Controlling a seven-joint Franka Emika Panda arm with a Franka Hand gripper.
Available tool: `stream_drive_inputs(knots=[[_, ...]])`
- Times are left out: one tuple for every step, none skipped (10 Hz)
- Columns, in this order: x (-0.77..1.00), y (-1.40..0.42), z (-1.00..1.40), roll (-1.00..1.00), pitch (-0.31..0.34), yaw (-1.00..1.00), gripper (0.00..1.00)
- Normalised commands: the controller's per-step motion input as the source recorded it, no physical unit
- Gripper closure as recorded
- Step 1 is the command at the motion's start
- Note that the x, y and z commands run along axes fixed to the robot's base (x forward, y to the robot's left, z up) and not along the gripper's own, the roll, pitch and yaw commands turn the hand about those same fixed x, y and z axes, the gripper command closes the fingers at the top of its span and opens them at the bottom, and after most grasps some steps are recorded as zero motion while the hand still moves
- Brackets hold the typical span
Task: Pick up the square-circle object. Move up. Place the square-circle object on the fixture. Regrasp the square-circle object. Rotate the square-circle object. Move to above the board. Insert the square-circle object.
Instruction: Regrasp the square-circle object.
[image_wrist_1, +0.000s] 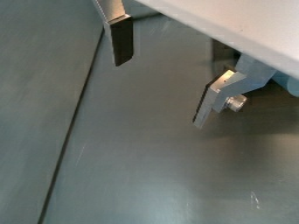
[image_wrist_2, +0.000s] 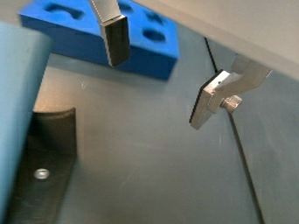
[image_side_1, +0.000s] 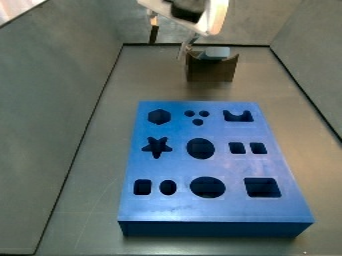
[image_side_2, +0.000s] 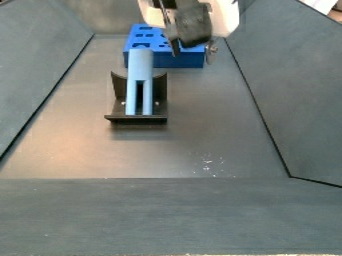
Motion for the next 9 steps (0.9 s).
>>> stream_drive_inputs(knots=[[-0.04,-0.02,0.0,1.0,-0.275,-0.92,0.0],[-0.04,-0.02,0.0,1.0,-0.279,-0.93,0.0],[-0.04,-0.01,0.0,1.0,-0.28,-0.93,0.0],[-0.04,-0.01,0.0,1.0,-0.273,-0.94,0.0],[-0.05,-0.01,-0.01,1.0,-0.264,-0.95,0.0],[-0.04,-0.01,-0.01,1.0,-0.234,-0.97,0.0],[-0.04,-0.01,-0.01,1.0,-0.211,-0.98,0.0],[-0.04,0.0,0.0,0.99,-0.132,-1.0,0.0],[-0.03,-0.01,0.0,0.98,-0.046,-1.0,0.0]])
